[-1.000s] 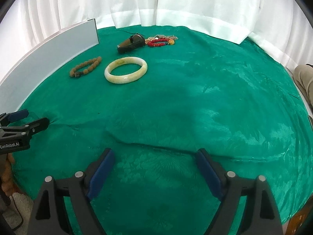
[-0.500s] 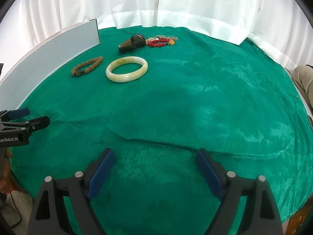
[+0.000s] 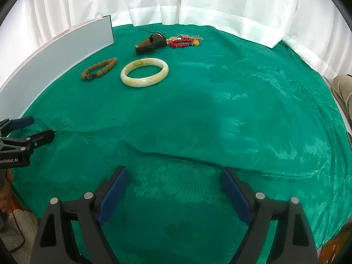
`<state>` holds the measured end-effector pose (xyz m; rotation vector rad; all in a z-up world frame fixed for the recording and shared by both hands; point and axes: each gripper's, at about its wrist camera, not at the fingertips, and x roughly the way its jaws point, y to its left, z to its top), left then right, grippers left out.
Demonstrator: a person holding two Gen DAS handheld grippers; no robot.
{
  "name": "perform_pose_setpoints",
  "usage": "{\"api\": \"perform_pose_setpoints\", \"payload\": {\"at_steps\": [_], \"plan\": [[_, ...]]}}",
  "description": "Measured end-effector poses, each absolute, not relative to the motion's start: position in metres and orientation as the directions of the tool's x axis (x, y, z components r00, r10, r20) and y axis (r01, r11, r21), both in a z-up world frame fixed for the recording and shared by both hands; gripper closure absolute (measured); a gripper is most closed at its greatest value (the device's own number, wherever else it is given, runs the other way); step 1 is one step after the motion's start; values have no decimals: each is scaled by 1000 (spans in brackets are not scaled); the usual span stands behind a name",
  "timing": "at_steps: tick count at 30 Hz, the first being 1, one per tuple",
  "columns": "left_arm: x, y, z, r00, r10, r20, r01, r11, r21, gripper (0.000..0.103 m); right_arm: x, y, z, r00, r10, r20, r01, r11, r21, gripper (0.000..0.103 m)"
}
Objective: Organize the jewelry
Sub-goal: 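Grasp the brown wooden bead bracelet with the left gripper while the right grasps the pale jade bangle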
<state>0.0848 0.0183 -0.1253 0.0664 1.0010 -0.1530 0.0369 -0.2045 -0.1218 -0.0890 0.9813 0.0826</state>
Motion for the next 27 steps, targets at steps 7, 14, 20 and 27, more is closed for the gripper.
{"api": "perform_pose_setpoints", "payload": {"at_steps": [7, 14, 20, 27], "plan": [[85, 18, -124, 521, -102, -848, 167, 986, -16, 0, 37, -204, -121, 552, 25, -833, -106, 994, -40, 15], [101, 29, -106, 482, -132, -866, 183, 982, -47, 1, 38, -205, -121, 551, 26, -834, -107, 993, -40, 15], [137, 58, -69, 512, -194, -837, 116, 981, -156, 1, 37, -206, -121, 558, 28, -830, -107, 993, -38, 15], [207, 32, -76, 460, -234, -857, 156, 971, -181, 1, 37, -206, -122, 561, 28, -827, -106, 994, -39, 14]]}}
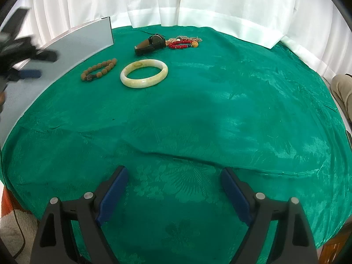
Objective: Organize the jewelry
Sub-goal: 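Grasp the brown wooden bead bracelet with the left gripper while the right grasps the pale jade bangle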
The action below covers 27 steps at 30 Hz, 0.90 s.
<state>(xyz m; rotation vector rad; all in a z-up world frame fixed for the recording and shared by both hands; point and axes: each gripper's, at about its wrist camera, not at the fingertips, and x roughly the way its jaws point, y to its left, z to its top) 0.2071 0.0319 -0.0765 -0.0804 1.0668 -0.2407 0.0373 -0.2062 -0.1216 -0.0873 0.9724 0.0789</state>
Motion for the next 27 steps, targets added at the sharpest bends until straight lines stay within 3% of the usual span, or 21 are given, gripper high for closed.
{"api": "perform_pose_setpoints", "payload": {"at_steps": [4, 10, 12, 13, 15, 22, 27], "plan": [[230, 14, -103, 453, -109, -885, 157, 987, -40, 7, 37, -206, -122, 561, 26, -827, -104, 994, -40, 14], [234, 5, -128, 450, -48, -892, 174, 984, 35, 21, 35, -207, -122, 567, 32, -823, -111, 993, -37, 14], [230, 3, -126, 451, -77, -889, 198, 980, 16, 43, 35, -208, -122, 568, 34, -822, -112, 993, -36, 14], [228, 1, -123, 448, -101, -888, 220, 975, 0, 68, 34, -208, -122, 568, 36, -822, -114, 993, -36, 14], [222, -3, -121, 440, -109, -891, 261, 965, 11, 94, 34, -208, -121, 568, 39, -822, -117, 993, -34, 14], [191, 31, -90, 433, -362, -826, 230, 930, -287, 93, 39, -208, -120, 539, 51, -841, -134, 991, -26, 14], [167, 44, -61, 469, -448, -761, 221, 894, -390, 93, 53, -209, -93, 524, 147, -839, -175, 983, 64, 14]]}}
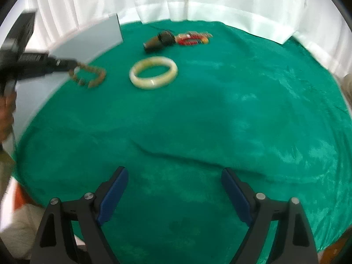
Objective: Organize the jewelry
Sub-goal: 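Grasp the brown wooden bead bracelet with the left gripper while the right grasps the pale jade bangle, then carry both held pieces over the white box and open both grippers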
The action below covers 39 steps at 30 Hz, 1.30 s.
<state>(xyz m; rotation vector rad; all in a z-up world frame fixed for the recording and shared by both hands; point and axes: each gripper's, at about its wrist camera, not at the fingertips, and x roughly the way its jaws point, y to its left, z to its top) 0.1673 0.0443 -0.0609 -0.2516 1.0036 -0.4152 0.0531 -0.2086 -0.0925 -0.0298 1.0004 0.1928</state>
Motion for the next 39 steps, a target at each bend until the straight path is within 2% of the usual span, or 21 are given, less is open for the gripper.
{"api": "perform_pose_setpoints", "payload": {"at_steps": [5, 10, 11, 13, 16, 18, 23, 30, 39], "plan": [[150, 57, -46, 495, -471, -730, 206, 880, -428, 93, 92, -164, -60, 551, 191, -812, -346, 938, -14, 14], [142, 65, -45, 506, -466, -726, 195, 881, -431, 93, 152, -109, -81, 496, 133, -858, -478, 867, -142, 19], [139, 67, -44, 510, -462, -726, 189, 883, -430, 93, 162, -105, -88, 482, 114, -869, -482, 863, -154, 24], [136, 71, -44, 513, -461, -724, 186, 883, -430, 93, 180, -100, -102, 424, 104, -900, -492, 861, -132, 51], [129, 80, -42, 513, -456, -727, 180, 886, -428, 93, 191, -104, -112, 365, 134, -922, -481, 874, -64, 67], [128, 82, -43, 511, -453, -730, 177, 887, -427, 93, 193, -107, -111, 358, 139, -923, -473, 879, -51, 89], [121, 89, -40, 513, -455, -728, 173, 885, -432, 93, 188, -124, -97, 356, 213, -910, -445, 895, 35, 93], [116, 94, -26, 523, -495, -694, 182, 860, -477, 93, 180, -160, -61, 350, 400, -847, -381, 887, 261, 92], [98, 116, 34, 586, -541, -603, 226, 824, -520, 93, 180, -145, -7, 386, 511, -768, -434, 835, 337, 92]]}}
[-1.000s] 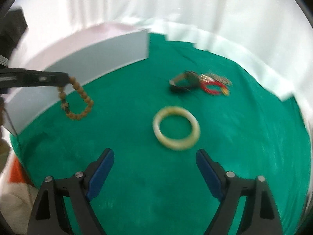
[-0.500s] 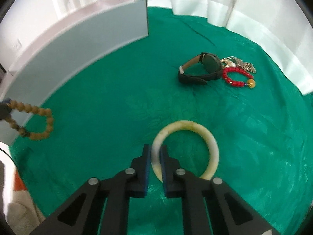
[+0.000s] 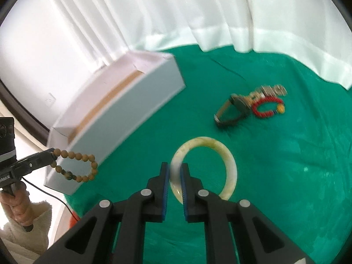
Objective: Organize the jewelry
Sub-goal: 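Carry both held pieces over the white box and open both grippers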
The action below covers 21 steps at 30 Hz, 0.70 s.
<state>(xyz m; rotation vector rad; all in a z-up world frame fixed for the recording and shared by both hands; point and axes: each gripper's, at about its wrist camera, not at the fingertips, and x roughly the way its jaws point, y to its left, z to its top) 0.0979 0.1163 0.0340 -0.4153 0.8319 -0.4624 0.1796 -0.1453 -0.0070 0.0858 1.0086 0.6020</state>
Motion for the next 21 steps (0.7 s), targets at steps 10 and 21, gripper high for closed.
{"api": "perform_pose_setpoints", "payload": {"at_steps": [10, 21], "plan": [[87, 196, 89, 703, -439, -560, 144, 859, -491, 93, 200, -69, 55, 383, 631, -674, -561, 739, 373, 92], [147, 299, 24, 668, -238, -705, -111, 905, -411, 93, 244, 62, 56, 370, 628, -685, -661, 696, 281, 92]]}}
